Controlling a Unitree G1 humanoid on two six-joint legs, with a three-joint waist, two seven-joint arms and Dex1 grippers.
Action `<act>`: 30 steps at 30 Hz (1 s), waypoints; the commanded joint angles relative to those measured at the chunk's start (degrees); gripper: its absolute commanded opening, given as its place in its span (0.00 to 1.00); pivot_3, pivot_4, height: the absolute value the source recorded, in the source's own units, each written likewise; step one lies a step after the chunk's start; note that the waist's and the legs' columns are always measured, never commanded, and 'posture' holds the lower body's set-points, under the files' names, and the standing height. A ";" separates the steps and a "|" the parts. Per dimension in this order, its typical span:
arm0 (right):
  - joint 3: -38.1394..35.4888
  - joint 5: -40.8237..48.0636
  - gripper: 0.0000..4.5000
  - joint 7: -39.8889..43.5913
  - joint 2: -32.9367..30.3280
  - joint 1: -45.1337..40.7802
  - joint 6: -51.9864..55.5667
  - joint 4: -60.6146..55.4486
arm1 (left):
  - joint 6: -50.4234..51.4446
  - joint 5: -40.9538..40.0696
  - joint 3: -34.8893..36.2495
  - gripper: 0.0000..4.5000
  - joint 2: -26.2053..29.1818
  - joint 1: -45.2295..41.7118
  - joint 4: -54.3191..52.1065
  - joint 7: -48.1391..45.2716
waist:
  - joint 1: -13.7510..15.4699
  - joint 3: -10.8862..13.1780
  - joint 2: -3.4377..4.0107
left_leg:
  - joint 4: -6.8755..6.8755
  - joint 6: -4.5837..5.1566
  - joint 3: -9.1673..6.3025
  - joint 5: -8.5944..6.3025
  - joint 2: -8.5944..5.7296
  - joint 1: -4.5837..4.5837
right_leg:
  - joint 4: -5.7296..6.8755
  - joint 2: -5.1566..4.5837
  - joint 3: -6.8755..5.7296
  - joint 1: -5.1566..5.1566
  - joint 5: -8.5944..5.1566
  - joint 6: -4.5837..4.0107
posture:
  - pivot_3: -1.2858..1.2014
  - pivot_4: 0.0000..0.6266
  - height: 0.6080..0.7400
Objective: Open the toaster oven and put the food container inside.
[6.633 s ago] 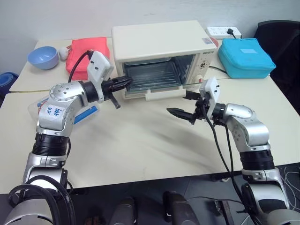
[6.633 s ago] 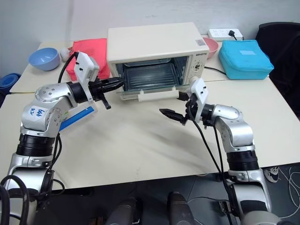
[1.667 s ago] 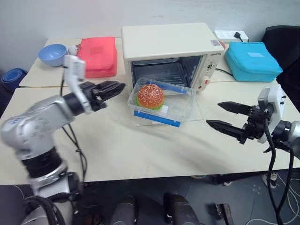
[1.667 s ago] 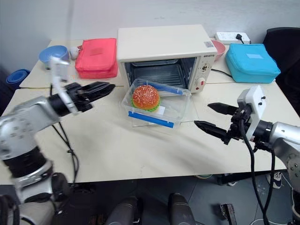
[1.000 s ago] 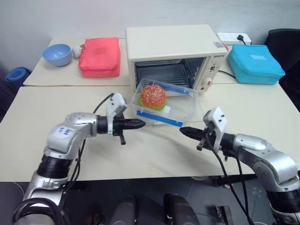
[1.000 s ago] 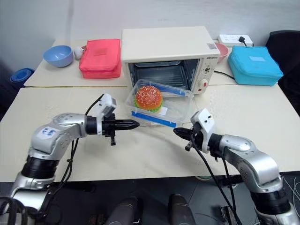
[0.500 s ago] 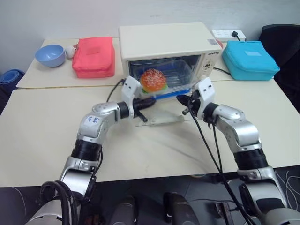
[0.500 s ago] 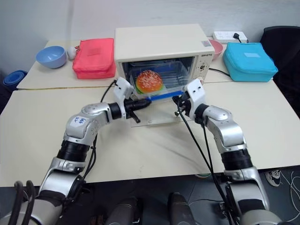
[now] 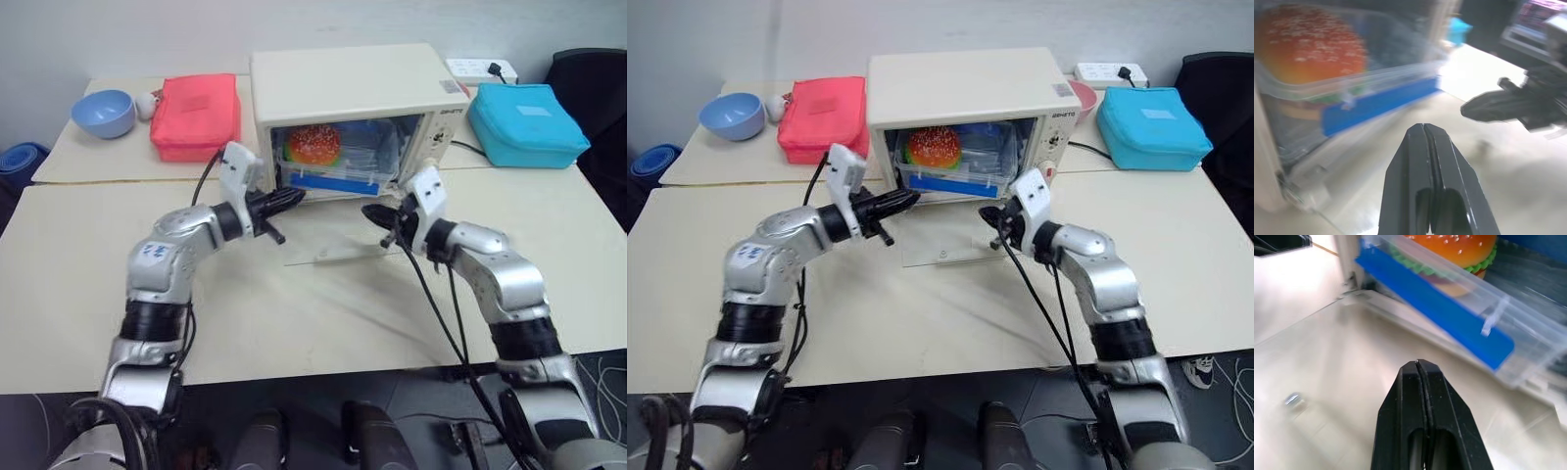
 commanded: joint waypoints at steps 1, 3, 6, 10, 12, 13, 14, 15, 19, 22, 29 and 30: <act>-4.46 3.61 0.00 0.60 -3.20 5.38 4.07 -9.15 | 5.71 -9.35 8.31 0.13 6.88 2.84 -10.12 -4.83 | 0.00 0.00 0.00 | 0.01 -0.02 0.00 0.01 0.04 0.03 | 0.01 0.03 0.01 0.02 0.00 0.00 | 0.52 0.24 1.00; -6.58 4.47 0.00 -0.15 -4.69 11.10 6.03 -12.35 | 9.34 -15.22 14.00 0.26 13.53 5.65 -13.59 -9.49 | -0.02 0.00 0.00 | -0.03 -0.11 -0.02 0.08 0.13 0.09 | 0.00 0.06 0.08 0.07 -0.01 -0.01 | 0.52 0.24 1.00; -8.29 3.76 0.00 -1.28 -5.67 17.79 6.08 -14.17 | 10.86 -17.87 19.67 0.45 20.94 8.45 -14.31 -11.90 | 0.09 0.00 0.00 | -0.05 -0.09 -0.24 0.06 0.18 0.25 | -0.15 0.06 0.13 0.35 -0.06 -0.11 | 0.52 0.24 1.00; -9.11 2.46 0.00 -5.00 -3.01 19.21 4.18 -10.59 | 10.30 -18.58 24.28 0.73 26.39 11.87 -11.77 -13.83 | 0.15 0.00 0.00 | -0.08 0.13 -0.22 -0.04 0.09 0.54 | -0.23 -0.03 0.18 0.57 -0.08 -0.14 | 0.52 0.24 1.00; -8.61 1.40 0.00 -6.07 -1.94 18.19 2.76 -8.10 | 9.91 -19.08 25.03 0.87 27.17 12.52 -11.38 -13.76 | 0.21 0.00 0.00 | -0.09 0.13 -0.23 -0.04 0.09 0.61 | -0.24 -0.03 0.18 0.64 -0.08 -0.15 | 0.52 0.24 1.00; -8.03 0.64 0.00 -6.31 -1.39 17.34 1.59 -6.21 | 9.96 -19.59 25.39 0.94 27.25 12.64 -11.52 -13.64 | 0.21 0.00 0.00 | -0.11 0.13 -0.25 -0.04 0.09 0.62 | -0.23 -0.04 0.17 0.64 -0.09 -0.17 | 0.52 0.24 1.00; -7.50 -0.10 0.00 -6.58 -0.76 16.34 0.34 -4.23 | 9.69 -19.81 25.56 1.00 27.14 12.59 -11.66 -13.41 | 0.18 0.00 0.00 | -0.11 0.13 -0.27 -0.04 0.09 0.62 | -0.23 -0.03 0.15 0.64 -0.09 -0.17 | 0.52 0.24 1.00; -7.02 -0.84 0.00 -6.89 -0.01 15.06 -0.95 -1.99 | 10.22 -20.67 25.89 1.00 26.99 12.37 -11.64 -12.99 | 0.17 0.00 0.00 | -0.11 0.13 -0.27 -0.04 0.09 0.61 | -0.23 -0.03 0.15 0.64 -0.10 -0.18 | 0.52 0.24 1.00; -5.84 -2.09 0.00 -6.61 1.92 10.63 -3.94 3.56 | 8.58 -19.99 25.58 1.00 27.31 13.09 -12.08 -12.49 | 0.02 0.00 0.00 | -0.17 0.08 -0.23 -0.05 0.09 0.59 | -0.19 -0.02 0.17 0.55 -0.11 -0.20 | 0.52 0.24 1.00; -6.21 -0.51 0.00 -5.06 1.38 8.81 -3.02 2.29 | 6.68 -18.17 25.12 1.00 27.26 13.67 -11.96 -11.19 | -0.04 0.00 0.00 | -0.21 0.02 -0.22 -0.05 0.09 0.59 | -0.14 -0.02 0.17 0.49 -0.14 -0.25 | 0.52 0.24 1.00; -12.76 7.18 0.00 -3.28 -3.13 -0.90 2.49 -2.34 | 3.99 -17.39 24.29 1.00 26.46 14.57 -11.25 -9.95 | -0.10 0.01 0.01 | -0.21 0.07 -0.15 -0.09 0.10 0.55 | -0.14 -0.02 0.16 0.46 -0.14 -0.25 | 0.52 0.24 1.00; -13.70 7.87 0.00 -3.48 -3.76 -2.78 3.24 -1.61 | 3.68 -17.30 24.16 1.00 26.37 14.72 -11.13 -9.89 | -0.07 0.01 0.01 | -0.21 0.07 -0.15 -0.09 0.10 0.56 | -0.14 -0.02 0.16 0.46 -0.14 -0.25 | 0.52 0.24 1.00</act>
